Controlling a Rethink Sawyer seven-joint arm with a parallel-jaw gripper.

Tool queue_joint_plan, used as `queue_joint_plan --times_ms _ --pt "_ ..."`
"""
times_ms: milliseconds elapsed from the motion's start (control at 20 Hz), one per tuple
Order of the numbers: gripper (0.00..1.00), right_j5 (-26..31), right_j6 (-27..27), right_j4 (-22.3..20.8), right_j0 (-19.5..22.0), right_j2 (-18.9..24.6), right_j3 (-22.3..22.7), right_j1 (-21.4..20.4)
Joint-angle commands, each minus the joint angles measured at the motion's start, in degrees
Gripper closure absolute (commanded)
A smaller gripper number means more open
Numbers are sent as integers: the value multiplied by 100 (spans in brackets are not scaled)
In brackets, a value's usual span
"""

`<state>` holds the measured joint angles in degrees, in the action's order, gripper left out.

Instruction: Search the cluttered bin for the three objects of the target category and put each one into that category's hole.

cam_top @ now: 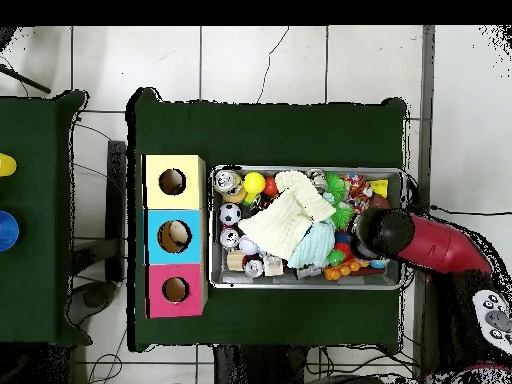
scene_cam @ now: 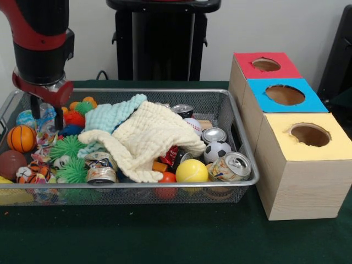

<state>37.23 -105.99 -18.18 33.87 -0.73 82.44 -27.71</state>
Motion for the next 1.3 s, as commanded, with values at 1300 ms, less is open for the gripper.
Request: queue_joint_plan --times_ms 1300 --pt "0 -1585 -888 239 209 213 447 610"
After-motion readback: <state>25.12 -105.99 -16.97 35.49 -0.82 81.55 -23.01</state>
